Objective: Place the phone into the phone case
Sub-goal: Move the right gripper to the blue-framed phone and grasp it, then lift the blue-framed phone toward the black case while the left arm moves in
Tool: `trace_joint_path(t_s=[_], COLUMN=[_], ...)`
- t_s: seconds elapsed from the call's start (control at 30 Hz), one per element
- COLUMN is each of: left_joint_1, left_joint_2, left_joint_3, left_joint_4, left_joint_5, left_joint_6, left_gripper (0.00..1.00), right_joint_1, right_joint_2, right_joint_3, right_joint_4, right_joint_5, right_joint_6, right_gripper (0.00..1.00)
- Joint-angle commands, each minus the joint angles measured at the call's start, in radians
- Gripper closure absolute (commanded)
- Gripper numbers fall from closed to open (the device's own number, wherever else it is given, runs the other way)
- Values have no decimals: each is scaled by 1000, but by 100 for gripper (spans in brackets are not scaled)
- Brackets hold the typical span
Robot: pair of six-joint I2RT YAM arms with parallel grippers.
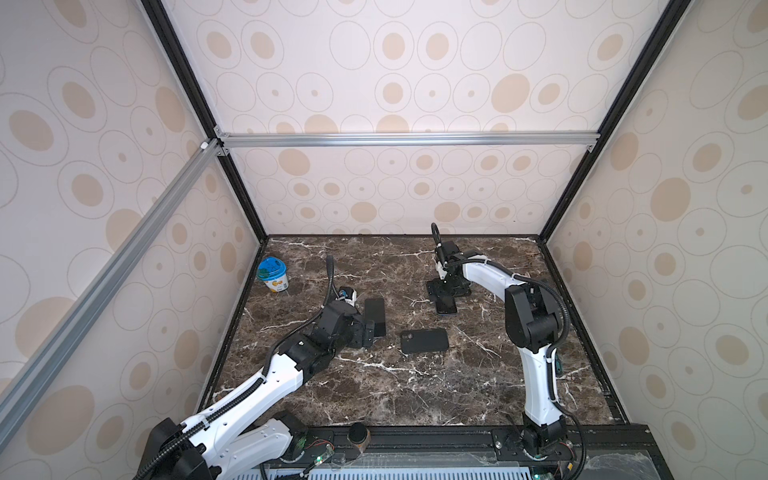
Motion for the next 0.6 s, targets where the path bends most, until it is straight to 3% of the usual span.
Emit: trace_joint_path(t_s=[0.0,0.57], left_joint_1=[10,8], left_joint_2=[-26,-77], left_joint_3=[23,9], left_joint_4=[-35,-33], left_joint_5=[-33,-59], left_joint_6=[-6,-14], left_gripper=[0,0], right_joint_1=[-6,-3], right_joint_2=[36,82], right_joint_3=[30,13], right_joint_4=[-25,-51], right_joint_5=[-6,37], right_joint_6=[28,39], right_gripper=[4,31])
